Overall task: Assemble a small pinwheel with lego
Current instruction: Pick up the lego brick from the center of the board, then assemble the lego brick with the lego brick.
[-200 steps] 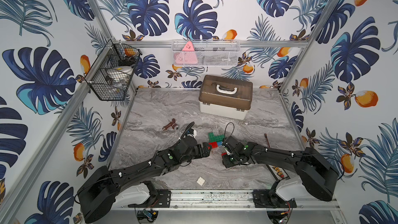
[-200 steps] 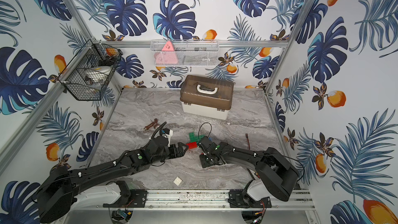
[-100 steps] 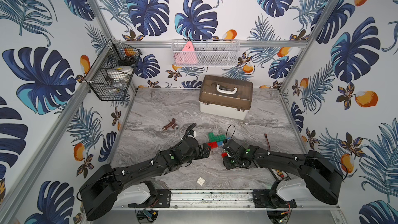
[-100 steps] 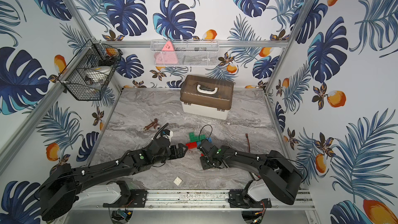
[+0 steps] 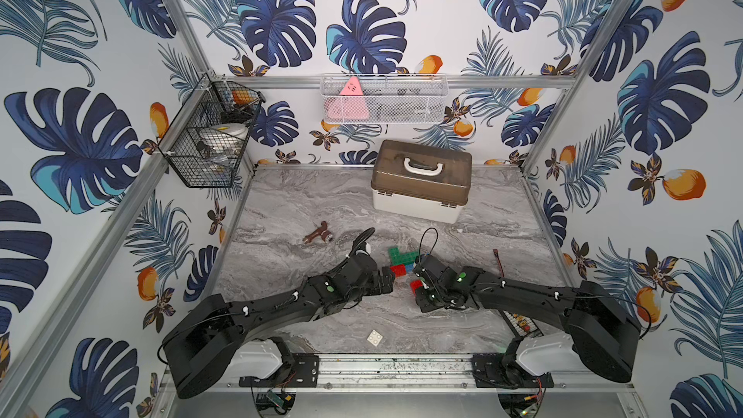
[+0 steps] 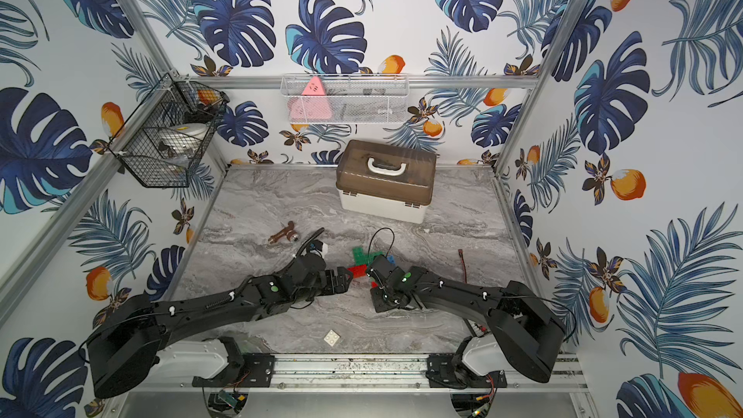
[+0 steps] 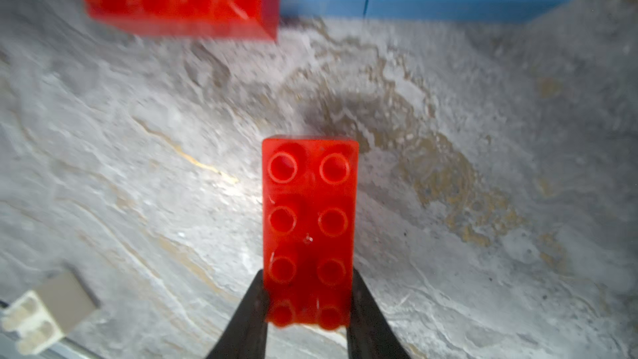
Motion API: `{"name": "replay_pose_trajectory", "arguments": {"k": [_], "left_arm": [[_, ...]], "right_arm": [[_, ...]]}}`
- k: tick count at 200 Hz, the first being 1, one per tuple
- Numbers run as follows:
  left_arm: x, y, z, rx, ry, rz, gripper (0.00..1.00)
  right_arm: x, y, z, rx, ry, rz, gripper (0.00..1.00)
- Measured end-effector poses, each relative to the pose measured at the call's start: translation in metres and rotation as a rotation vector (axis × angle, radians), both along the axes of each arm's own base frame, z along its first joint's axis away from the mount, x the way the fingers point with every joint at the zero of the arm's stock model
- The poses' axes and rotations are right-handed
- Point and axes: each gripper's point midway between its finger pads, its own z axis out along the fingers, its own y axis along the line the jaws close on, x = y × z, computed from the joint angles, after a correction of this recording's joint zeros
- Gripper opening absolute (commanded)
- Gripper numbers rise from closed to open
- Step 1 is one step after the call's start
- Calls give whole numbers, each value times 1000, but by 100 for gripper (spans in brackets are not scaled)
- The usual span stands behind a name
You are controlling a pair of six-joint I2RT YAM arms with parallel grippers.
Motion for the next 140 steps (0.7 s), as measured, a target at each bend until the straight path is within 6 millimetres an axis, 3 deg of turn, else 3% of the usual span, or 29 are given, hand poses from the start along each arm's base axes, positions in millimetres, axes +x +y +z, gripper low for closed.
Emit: {"name": "replay_pose_trajectory", "arguments": {"k": [22, 65, 140], "left_arm": [[11, -3, 1, 36, -37, -29, 99], [32, -2, 1, 44, -84, -64, 99], [47, -25, -3, 13, -116, -165, 99]], "right_arm": [[14, 8, 11, -1, -3, -21, 27], [33, 6, 14, -31, 15, -80, 27], [44, 6, 6, -31, 53, -80, 26]]}}
